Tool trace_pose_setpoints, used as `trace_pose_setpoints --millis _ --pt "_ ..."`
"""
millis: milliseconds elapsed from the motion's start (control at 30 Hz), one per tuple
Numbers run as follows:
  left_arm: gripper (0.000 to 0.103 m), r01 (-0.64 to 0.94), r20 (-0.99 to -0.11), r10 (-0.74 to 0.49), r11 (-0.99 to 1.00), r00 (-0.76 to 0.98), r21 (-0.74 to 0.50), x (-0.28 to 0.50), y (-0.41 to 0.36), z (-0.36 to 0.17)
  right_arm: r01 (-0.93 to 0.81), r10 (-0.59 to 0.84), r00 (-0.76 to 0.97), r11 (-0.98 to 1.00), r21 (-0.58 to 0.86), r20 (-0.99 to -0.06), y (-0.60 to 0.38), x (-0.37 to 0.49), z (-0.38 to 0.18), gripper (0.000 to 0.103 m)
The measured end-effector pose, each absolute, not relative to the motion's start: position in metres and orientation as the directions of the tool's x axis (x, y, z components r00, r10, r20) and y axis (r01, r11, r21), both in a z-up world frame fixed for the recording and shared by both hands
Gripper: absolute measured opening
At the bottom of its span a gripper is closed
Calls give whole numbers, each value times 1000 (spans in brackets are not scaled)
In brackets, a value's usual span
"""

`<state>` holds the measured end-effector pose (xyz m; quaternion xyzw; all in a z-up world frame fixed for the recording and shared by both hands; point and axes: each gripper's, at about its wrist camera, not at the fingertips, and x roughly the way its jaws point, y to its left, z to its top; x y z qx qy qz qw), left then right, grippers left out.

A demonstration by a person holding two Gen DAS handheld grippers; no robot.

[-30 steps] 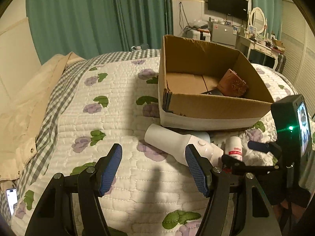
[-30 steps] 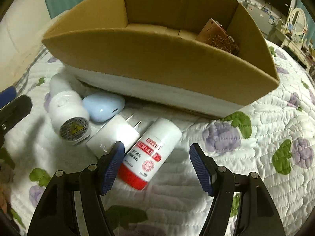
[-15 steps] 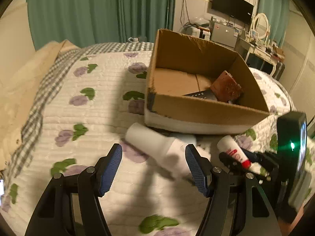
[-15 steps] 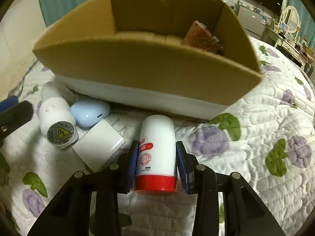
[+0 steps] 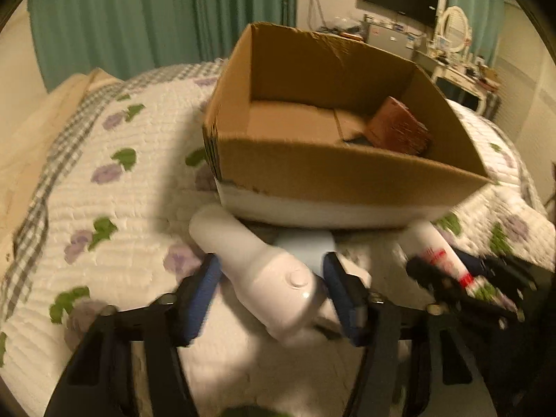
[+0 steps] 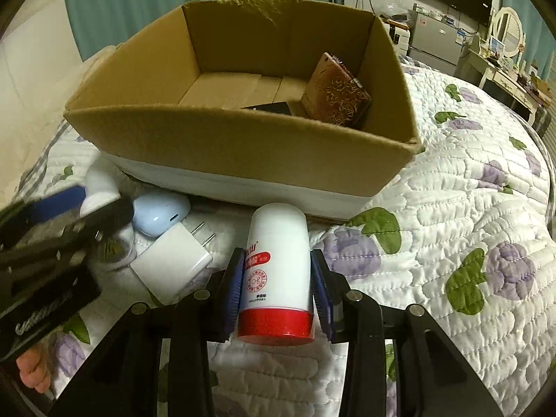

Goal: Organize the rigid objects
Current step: 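Grasp the white cylindrical device with the left tool, then carry white device into box and open left tool while right tool holds bottle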

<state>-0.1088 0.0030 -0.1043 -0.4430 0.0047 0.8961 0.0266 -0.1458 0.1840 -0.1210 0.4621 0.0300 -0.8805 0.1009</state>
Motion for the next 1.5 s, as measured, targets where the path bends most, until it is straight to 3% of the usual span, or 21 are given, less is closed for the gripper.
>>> trace_pose_setpoints --millis 267,600,1100,1500 --pt "55 -98 -850 126 -991 -511 -88 -100 1 -105 198 -153 -578 -979 44 -802 188 -144 -107 36" --pt "54 -120 -841 76 -993 -535 -14 -101 18 -107 209 -166 -581 -977 52 -796 191 -142 -102 36" --pt "54 -176 -754 112 -984 -647 4 -50 27 -35 279 -223 -688 -960 33 -691 197 -104 -11 36" --pt "54 -207 -663 141 -978 -735 21 -92 32 28 337 -279 -750 -941 17 -600 198 -146 67 36"
